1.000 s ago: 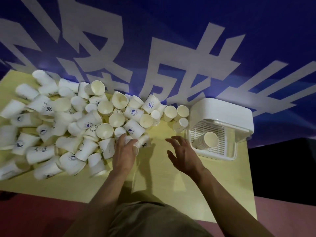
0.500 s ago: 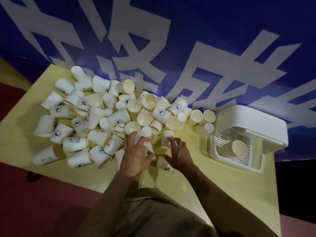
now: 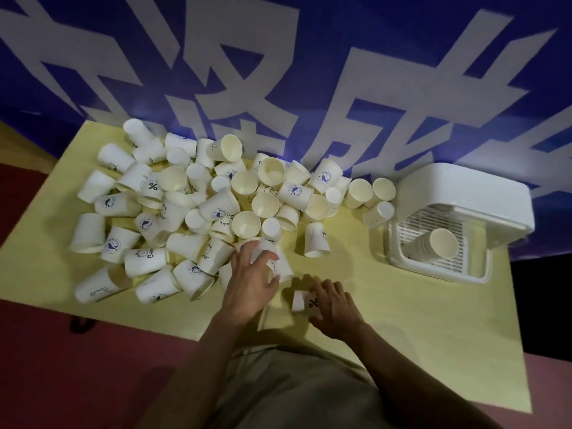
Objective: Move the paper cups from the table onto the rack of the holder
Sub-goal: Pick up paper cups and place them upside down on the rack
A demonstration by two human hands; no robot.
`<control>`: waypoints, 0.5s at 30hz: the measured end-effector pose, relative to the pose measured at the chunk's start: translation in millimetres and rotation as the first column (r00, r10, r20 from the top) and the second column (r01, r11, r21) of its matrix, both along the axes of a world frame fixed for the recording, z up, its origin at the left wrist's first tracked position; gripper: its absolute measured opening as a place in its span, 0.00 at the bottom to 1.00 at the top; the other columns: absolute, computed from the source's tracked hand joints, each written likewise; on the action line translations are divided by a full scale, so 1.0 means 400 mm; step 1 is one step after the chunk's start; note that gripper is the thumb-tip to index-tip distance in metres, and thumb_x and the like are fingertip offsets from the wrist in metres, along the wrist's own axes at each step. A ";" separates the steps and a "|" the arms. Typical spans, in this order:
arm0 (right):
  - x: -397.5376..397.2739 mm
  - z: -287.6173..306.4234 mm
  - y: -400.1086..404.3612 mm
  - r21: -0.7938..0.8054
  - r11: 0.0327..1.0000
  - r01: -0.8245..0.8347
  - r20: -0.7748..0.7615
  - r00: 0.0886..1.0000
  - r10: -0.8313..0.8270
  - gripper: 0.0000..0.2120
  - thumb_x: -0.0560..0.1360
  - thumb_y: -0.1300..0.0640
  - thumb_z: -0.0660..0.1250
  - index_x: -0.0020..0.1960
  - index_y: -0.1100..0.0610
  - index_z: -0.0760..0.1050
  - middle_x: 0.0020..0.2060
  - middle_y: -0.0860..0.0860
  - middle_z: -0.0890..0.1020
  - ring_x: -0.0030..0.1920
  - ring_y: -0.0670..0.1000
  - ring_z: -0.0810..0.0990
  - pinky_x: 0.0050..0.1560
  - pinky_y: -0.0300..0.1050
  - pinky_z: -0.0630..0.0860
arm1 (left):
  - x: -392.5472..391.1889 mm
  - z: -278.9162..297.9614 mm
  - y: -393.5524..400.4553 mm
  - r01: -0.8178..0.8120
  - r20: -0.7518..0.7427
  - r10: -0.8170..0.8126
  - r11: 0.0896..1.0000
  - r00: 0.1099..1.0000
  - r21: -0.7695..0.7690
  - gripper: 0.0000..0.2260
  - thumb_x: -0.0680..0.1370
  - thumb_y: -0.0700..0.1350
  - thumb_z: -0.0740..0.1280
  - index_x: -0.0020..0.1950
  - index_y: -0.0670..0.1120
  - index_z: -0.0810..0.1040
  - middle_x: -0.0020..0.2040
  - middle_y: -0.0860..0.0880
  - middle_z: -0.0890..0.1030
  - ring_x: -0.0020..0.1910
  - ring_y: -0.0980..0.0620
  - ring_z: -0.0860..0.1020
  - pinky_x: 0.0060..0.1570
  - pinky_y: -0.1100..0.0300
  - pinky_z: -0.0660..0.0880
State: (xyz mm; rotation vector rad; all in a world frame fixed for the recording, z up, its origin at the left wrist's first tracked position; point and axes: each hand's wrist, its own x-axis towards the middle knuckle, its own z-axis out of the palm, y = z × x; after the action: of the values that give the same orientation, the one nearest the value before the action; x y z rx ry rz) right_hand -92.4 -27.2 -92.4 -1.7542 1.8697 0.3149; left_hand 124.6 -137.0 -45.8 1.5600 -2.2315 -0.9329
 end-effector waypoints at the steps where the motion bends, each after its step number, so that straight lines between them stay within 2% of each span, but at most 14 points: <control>1: -0.004 -0.001 0.002 -0.002 1.000 0.015 0.007 1.000 -0.015 0.40 0.75 0.38 0.67 0.79 0.50 0.55 0.69 0.53 0.67 0.64 0.56 0.68 0.60 0.53 0.74 | -0.002 0.001 0.004 0.014 -0.001 -0.014 1.000 1.000 0.000 0.17 0.75 0.50 0.74 0.62 0.55 0.77 0.74 0.50 0.62 0.74 0.45 0.61 0.66 0.52 0.69; 6: -0.024 0.000 0.003 -0.029 0.996 0.087 0.071 0.994 -0.085 0.36 0.75 0.41 0.69 0.77 0.54 0.61 0.66 0.54 0.69 0.60 0.57 0.71 0.56 0.53 0.75 | -0.019 0.010 0.022 0.034 0.000 -0.034 0.999 0.999 -0.001 0.19 0.75 0.49 0.74 0.64 0.55 0.76 0.74 0.50 0.61 0.73 0.45 0.61 0.64 0.51 0.72; 11: -0.054 0.021 0.012 -0.118 0.977 0.178 0.250 0.957 -0.145 0.27 0.75 0.46 0.71 0.69 0.58 0.70 0.59 0.58 0.70 0.50 0.61 0.76 0.52 0.56 0.77 | -0.047 0.021 0.050 0.036 -0.001 -0.036 0.999 0.999 -0.017 0.22 0.74 0.48 0.75 0.66 0.53 0.75 0.73 0.49 0.63 0.71 0.45 0.63 0.61 0.49 0.76; 15: -0.102 0.048 0.039 -0.241 0.937 0.254 0.310 0.935 -0.174 0.28 0.73 0.52 0.74 0.70 0.59 0.72 0.60 0.60 0.70 0.52 0.62 0.75 0.56 0.56 0.76 | -0.100 0.028 0.078 0.027 -0.013 -0.028 0.999 1.000 -0.033 0.25 0.73 0.46 0.75 0.69 0.52 0.73 0.69 0.48 0.66 0.67 0.43 0.69 0.61 0.47 0.76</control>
State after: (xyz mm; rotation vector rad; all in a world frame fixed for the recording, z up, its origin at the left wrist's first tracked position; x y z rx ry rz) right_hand -133.3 -11.5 -73.1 -1.6396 1.9372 -0.2863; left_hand 84.5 -105.7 -34.5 1.5088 -2.2530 -0.9073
